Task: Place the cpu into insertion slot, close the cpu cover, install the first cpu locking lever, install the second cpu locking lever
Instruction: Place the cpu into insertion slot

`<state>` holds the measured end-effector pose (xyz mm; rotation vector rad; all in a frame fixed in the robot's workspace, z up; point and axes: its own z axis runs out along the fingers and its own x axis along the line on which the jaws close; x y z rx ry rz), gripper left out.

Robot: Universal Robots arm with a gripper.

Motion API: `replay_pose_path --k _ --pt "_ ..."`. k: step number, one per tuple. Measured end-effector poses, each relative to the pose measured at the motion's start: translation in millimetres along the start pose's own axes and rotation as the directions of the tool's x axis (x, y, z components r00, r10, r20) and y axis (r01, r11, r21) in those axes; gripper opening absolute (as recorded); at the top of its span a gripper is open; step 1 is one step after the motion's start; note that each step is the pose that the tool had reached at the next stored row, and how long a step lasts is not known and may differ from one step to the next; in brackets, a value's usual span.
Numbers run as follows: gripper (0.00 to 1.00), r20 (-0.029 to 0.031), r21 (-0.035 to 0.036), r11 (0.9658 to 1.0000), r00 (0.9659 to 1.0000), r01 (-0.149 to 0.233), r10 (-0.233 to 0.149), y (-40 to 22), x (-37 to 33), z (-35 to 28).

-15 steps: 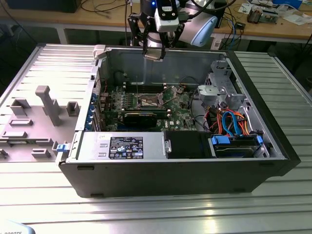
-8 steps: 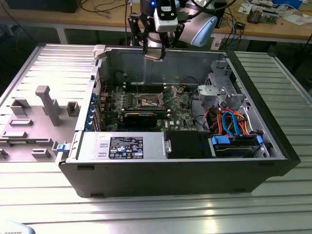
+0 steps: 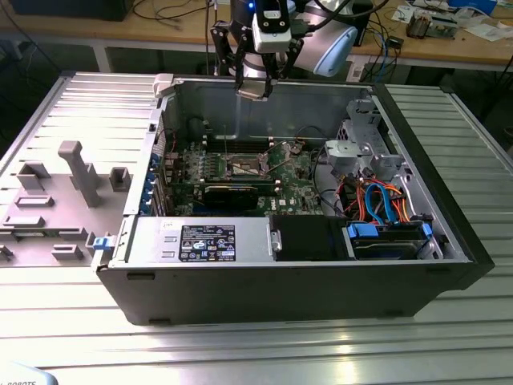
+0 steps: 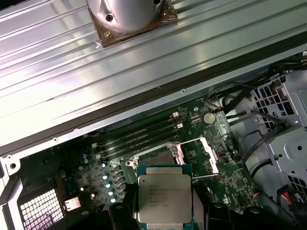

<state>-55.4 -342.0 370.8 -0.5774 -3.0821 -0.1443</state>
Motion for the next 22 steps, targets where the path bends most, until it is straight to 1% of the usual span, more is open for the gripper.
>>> replay_pose_path --k 11,22 --pt "0.54 0.0024 -0.0005 0.9997 0.9996 -0.026 0.026 0.0 0.0 0.0" --pt "0.54 0.004 -0.0009 0.999 0.999 -0.045 0.045 0.3 0.2 0.0"
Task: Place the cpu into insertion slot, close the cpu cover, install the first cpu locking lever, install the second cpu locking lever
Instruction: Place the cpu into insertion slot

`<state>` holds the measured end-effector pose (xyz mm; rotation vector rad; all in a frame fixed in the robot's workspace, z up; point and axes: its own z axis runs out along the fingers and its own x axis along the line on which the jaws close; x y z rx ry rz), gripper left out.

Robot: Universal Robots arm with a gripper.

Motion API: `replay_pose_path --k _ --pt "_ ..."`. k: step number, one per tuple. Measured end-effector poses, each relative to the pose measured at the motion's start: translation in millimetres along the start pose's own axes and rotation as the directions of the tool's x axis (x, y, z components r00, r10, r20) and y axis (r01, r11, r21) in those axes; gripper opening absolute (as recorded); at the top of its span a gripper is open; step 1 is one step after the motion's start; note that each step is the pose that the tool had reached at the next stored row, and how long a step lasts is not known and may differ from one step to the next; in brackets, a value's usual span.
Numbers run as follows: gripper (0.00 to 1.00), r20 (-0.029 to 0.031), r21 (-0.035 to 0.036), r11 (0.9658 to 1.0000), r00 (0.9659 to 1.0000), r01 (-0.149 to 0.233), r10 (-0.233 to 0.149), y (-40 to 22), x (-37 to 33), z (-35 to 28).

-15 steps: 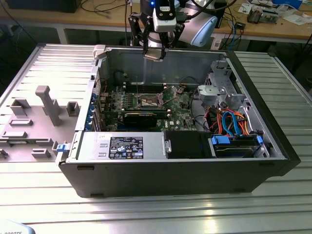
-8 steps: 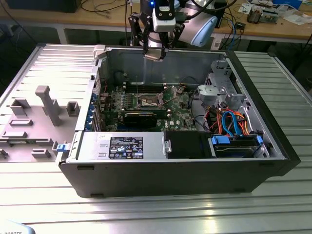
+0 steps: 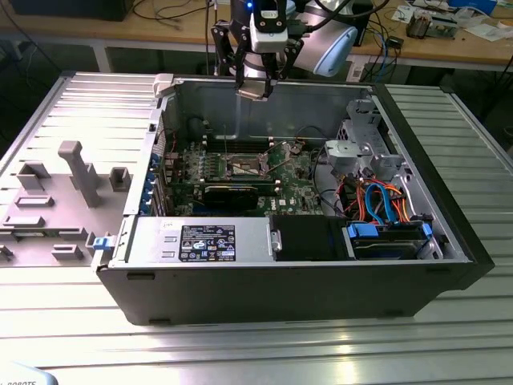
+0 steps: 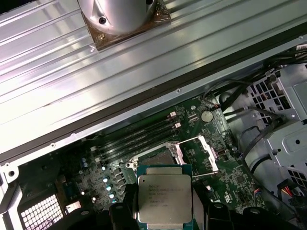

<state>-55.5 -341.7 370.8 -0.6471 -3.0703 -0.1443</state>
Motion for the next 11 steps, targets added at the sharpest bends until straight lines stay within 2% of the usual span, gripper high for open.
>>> replay_pose_path --k 11 --pt "0.54 0.0019 -0.0005 0.9998 0.9998 -0.022 0.022 0.0 0.1 0.1"
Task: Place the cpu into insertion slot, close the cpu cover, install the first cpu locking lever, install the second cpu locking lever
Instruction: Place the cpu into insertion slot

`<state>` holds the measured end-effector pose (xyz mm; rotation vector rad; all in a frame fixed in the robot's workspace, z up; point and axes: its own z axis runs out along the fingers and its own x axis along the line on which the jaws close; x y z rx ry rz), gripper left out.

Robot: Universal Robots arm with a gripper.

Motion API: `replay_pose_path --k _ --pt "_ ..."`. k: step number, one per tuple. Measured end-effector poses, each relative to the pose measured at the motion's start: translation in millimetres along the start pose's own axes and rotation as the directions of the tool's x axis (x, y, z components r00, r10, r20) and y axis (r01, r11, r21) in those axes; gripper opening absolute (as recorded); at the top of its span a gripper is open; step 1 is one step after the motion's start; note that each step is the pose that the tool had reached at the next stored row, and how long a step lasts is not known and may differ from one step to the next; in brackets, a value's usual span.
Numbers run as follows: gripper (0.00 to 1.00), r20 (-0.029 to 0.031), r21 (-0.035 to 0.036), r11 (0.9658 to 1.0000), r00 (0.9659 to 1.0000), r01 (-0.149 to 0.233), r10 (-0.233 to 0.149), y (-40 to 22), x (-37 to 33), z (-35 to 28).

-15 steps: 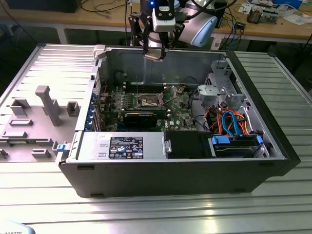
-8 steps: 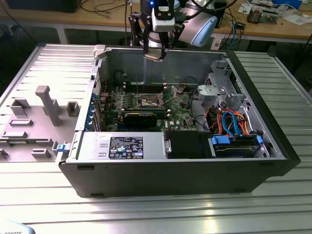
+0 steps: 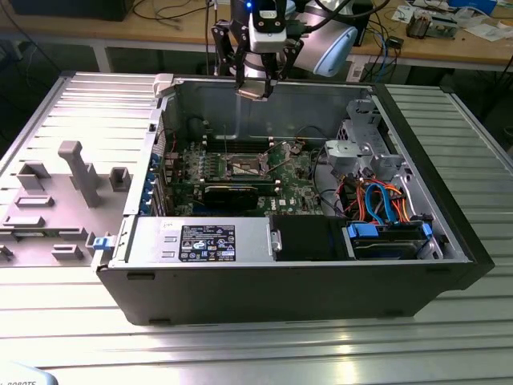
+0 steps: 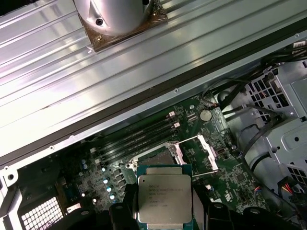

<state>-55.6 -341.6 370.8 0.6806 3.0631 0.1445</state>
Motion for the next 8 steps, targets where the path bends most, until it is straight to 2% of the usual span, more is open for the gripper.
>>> replay_pose_path --k 8 --pt "0.54 0.0008 -0.0001 1.0 1.0 -0.009 0.009 0.0 0.0 0.0"
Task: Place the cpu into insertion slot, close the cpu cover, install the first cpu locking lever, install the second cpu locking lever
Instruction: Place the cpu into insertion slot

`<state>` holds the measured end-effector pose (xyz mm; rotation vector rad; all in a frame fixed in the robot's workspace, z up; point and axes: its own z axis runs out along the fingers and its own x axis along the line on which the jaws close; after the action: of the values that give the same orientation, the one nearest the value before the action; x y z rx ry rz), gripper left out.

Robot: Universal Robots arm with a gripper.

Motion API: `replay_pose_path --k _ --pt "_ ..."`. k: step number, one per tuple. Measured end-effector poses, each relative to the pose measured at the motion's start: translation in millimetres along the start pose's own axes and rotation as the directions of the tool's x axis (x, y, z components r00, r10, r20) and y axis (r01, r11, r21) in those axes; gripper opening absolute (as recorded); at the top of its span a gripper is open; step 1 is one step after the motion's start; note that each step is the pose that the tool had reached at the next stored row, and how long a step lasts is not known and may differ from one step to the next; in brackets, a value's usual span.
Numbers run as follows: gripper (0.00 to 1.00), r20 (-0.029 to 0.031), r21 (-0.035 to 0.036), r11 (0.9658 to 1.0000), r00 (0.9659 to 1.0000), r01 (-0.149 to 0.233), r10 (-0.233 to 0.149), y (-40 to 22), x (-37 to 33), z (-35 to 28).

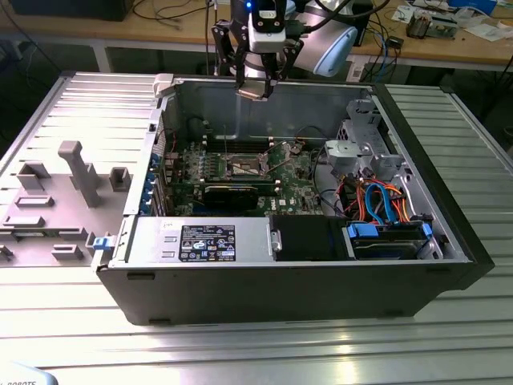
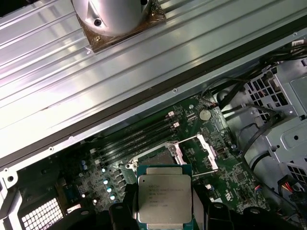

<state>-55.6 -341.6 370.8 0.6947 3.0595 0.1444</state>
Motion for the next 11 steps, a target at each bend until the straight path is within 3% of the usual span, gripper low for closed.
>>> replay_pose_path --k 11 --pt "0.54 0.0016 -0.0004 0.9998 0.9998 -0.018 0.018 0.0 0.1 0.0"
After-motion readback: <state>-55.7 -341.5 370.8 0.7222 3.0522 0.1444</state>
